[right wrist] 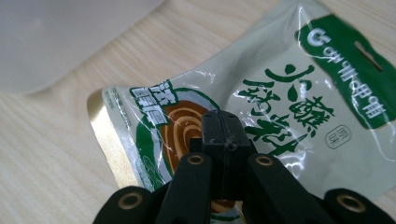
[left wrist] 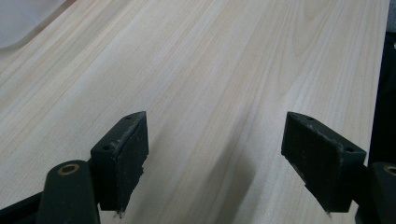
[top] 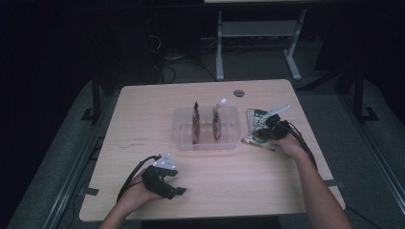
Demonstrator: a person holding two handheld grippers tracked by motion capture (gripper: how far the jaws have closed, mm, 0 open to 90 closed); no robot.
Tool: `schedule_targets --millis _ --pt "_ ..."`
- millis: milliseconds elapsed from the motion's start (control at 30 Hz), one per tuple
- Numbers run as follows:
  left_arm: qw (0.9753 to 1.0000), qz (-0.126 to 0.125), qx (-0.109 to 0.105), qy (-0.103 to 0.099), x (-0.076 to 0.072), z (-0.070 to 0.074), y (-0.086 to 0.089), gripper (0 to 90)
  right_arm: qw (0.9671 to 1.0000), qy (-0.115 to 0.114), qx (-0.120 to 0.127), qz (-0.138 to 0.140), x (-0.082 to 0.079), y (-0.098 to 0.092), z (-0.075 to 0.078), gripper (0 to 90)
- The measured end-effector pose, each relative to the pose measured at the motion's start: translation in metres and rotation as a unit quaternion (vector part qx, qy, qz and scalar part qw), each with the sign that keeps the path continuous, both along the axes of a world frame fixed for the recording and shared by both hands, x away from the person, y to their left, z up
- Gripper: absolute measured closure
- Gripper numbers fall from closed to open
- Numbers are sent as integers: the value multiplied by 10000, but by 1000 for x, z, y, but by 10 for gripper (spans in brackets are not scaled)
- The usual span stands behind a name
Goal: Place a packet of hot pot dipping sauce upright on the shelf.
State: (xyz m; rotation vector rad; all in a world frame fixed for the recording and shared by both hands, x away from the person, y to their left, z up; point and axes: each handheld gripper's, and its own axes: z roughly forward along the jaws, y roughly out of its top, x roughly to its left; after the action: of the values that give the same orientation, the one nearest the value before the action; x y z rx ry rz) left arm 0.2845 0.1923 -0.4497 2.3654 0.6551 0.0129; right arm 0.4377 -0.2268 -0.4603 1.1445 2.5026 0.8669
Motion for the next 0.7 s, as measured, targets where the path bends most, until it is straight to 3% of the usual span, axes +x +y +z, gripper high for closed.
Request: schedule_targets --millis 300,533,700 --pt "10000 -63 47 33 0 -1 -1 225 9999 98 -62 108 -3 1 -1 900" --pt "10000 -51 24 40 -1 -1 -1 225 9984 242 -332 379 -20 8 4 900" --pt "10000 -74 18 15 -1 0 -2 225 9979 309 -295 485 -34 10 4 900"
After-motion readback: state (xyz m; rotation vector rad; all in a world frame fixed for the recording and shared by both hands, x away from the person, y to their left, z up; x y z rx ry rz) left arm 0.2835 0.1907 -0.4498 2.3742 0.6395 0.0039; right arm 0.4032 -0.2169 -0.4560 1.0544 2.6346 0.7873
